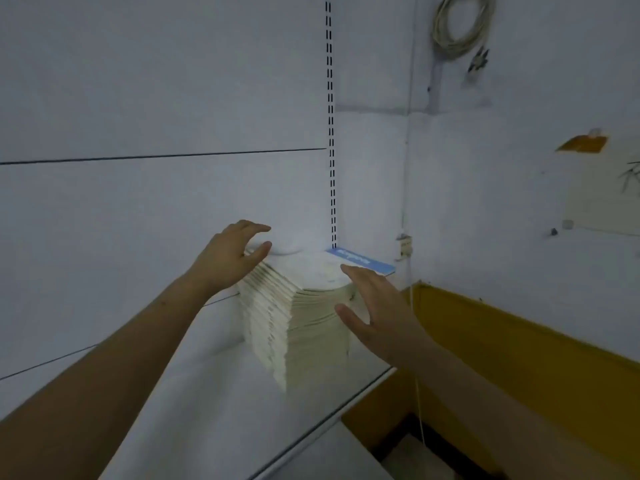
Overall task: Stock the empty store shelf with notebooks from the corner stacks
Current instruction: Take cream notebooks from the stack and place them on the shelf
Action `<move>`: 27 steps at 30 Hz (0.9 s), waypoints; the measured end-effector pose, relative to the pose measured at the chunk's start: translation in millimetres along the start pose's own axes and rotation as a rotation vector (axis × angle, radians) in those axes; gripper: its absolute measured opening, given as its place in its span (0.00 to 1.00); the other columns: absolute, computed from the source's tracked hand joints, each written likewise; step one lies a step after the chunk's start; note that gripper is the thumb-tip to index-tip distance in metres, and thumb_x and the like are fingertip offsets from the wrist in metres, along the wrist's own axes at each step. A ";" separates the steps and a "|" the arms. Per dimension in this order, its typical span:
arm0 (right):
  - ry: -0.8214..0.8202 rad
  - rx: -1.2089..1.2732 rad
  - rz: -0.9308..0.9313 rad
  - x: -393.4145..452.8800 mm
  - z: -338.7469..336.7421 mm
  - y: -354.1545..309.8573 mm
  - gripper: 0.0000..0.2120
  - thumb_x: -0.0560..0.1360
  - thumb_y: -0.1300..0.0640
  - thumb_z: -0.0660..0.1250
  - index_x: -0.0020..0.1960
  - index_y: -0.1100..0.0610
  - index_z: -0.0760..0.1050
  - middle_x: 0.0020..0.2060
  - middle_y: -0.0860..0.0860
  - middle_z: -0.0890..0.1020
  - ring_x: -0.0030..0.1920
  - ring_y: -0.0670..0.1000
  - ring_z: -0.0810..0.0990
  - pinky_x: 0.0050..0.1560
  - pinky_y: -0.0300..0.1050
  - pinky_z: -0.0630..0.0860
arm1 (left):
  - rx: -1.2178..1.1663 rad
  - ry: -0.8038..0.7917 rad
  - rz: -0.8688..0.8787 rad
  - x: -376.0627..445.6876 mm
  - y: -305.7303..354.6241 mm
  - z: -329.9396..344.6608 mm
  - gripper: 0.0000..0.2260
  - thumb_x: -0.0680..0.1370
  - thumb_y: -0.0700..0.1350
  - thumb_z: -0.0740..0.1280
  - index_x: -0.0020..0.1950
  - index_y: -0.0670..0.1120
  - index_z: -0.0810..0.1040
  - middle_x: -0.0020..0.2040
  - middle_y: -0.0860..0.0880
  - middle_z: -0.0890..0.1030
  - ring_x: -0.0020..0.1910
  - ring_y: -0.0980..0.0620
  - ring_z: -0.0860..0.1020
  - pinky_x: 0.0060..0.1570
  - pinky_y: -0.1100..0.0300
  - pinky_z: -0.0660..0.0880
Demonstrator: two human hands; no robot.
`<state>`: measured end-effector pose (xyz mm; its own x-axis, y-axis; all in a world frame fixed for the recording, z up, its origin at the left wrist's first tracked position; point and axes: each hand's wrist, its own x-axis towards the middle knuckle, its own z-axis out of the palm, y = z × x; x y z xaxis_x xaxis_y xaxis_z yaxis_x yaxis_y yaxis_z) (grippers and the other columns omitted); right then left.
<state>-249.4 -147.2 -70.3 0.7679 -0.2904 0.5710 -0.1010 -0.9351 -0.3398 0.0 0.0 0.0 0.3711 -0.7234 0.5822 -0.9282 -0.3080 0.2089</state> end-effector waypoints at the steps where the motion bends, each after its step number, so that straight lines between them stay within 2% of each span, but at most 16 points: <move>1: -0.001 0.002 -0.027 8.6 1.1 8.7 0.35 0.76 0.34 0.51 0.77 0.52 0.58 0.73 0.46 0.65 0.73 0.44 0.61 0.72 0.43 0.59 | -0.017 0.001 -0.023 3.1 -2.3 7.4 0.18 0.81 0.57 0.60 0.70 0.52 0.72 0.69 0.51 0.73 0.66 0.50 0.71 0.65 0.49 0.68; 5: -0.102 -0.071 -0.141 46.2 8.6 32.5 0.38 0.75 0.29 0.51 0.78 0.49 0.53 0.76 0.44 0.61 0.75 0.44 0.55 0.75 0.43 0.51 | -0.094 0.012 -0.141 -2.1 -11.5 35.2 0.25 0.78 0.63 0.59 0.72 0.53 0.70 0.70 0.52 0.71 0.69 0.52 0.68 0.68 0.54 0.64; 7: -0.195 -0.146 -0.190 62.1 18.4 39.3 0.41 0.73 0.27 0.48 0.79 0.47 0.47 0.77 0.43 0.55 0.77 0.45 0.50 0.76 0.45 0.43 | -0.174 0.055 -0.247 -6.6 -12.9 50.4 0.29 0.79 0.58 0.63 0.77 0.51 0.61 0.76 0.51 0.63 0.75 0.51 0.60 0.72 0.57 0.57; 9: -0.307 -0.196 -0.226 76.4 29.8 42.6 0.44 0.70 0.23 0.43 0.79 0.46 0.44 0.78 0.44 0.53 0.77 0.45 0.48 0.77 0.48 0.41 | -0.290 0.086 -0.405 -11.5 -6.5 62.9 0.35 0.79 0.56 0.64 0.80 0.48 0.51 0.79 0.49 0.53 0.78 0.51 0.51 0.73 0.56 0.52; 11: -0.408 -0.185 -0.204 84.9 41.2 41.1 0.47 0.66 0.22 0.40 0.78 0.44 0.44 0.78 0.43 0.53 0.77 0.45 0.50 0.77 0.46 0.44 | -0.419 0.085 -0.528 -16.2 4.7 68.6 0.36 0.80 0.56 0.63 0.80 0.46 0.47 0.79 0.49 0.53 0.78 0.51 0.52 0.75 0.54 0.52; 13: -0.380 -0.141 -0.210 86.9 50.4 38.4 0.44 0.67 0.23 0.41 0.78 0.42 0.48 0.77 0.42 0.56 0.76 0.44 0.54 0.75 0.44 0.50 | -0.609 0.092 -0.588 -20.3 16.7 66.9 0.27 0.81 0.55 0.61 0.77 0.49 0.58 0.74 0.55 0.65 0.72 0.58 0.65 0.73 0.56 0.61; 14: -0.334 -0.096 -0.232 84.8 53.7 35.0 0.40 0.70 0.25 0.43 0.77 0.42 0.50 0.77 0.42 0.58 0.76 0.44 0.56 0.75 0.44 0.53 | -0.732 0.111 -0.626 -22.9 23.7 63.9 0.20 0.82 0.54 0.61 0.72 0.51 0.65 0.67 0.59 0.73 0.66 0.61 0.71 0.66 0.59 0.68; 16: -0.267 0.052 -0.277 77.6 58.5 23.0 0.34 0.75 0.29 0.46 0.77 0.42 0.54 0.76 0.42 0.61 0.75 0.41 0.57 0.75 0.44 0.57 | -1.038 0.161 -0.710 -28.6 36.4 54.2 0.13 0.82 0.54 0.60 0.63 0.51 0.74 0.55 0.59 0.82 0.59 0.61 0.78 0.55 0.66 0.73; 17: -0.252 0.112 -0.292 74.0 60.5 14.6 0.33 0.76 0.30 0.46 0.77 0.42 0.54 0.76 0.42 0.61 0.75 0.40 0.57 0.74 0.43 0.57 | -1.182 0.176 -0.758 -32.8 40.1 49.6 0.14 0.82 0.54 0.60 0.61 0.49 0.76 0.54 0.56 0.84 0.58 0.57 0.80 0.56 0.63 0.74; 19: -0.224 0.152 -0.319 68.9 63.8 -4.6 0.33 0.76 0.30 0.47 0.78 0.43 0.53 0.76 0.42 0.59 0.75 0.39 0.55 0.74 0.42 0.57 | -1.371 0.216 -0.810 -42.8 44.2 40.0 0.16 0.81 0.52 0.61 0.64 0.46 0.76 0.58 0.47 0.83 0.60 0.47 0.80 0.65 0.49 0.73; 21: -0.210 0.161 -0.353 69.5 64.1 -20.1 0.34 0.75 0.30 0.49 0.78 0.43 0.53 0.77 0.42 0.57 0.76 0.39 0.53 0.74 0.42 0.55 | -1.500 0.291 -0.836 -53.5 48.2 29.0 0.15 0.80 0.46 0.61 0.65 0.44 0.75 0.59 0.41 0.82 0.60 0.40 0.79 0.65 0.40 0.72; 24: -0.190 0.257 -0.404 74.9 59.8 -34.8 0.34 0.76 0.31 0.51 0.77 0.45 0.57 0.76 0.42 0.60 0.75 0.38 0.54 0.75 0.43 0.52 | -1.594 0.414 -0.868 -70.6 43.7 16.4 0.13 0.78 0.40 0.59 0.61 0.44 0.77 0.53 0.40 0.84 0.50 0.40 0.83 0.54 0.41 0.77; 27: -0.004 0.216 -0.294 79.5 61.2 -33.6 0.34 0.75 0.31 0.51 0.76 0.47 0.59 0.75 0.44 0.63 0.75 0.41 0.57 0.75 0.45 0.53 | -1.648 0.500 -0.915 -90.6 28.6 7.9 0.12 0.78 0.39 0.57 0.56 0.44 0.77 0.45 0.42 0.86 0.40 0.42 0.85 0.42 0.47 0.80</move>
<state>-146.2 -126.5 -59.2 0.7466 -0.0140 0.6651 0.2601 -0.9140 -0.3112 -60.0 51.9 -52.9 0.9145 -0.4027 -0.0390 0.2850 0.5728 0.7686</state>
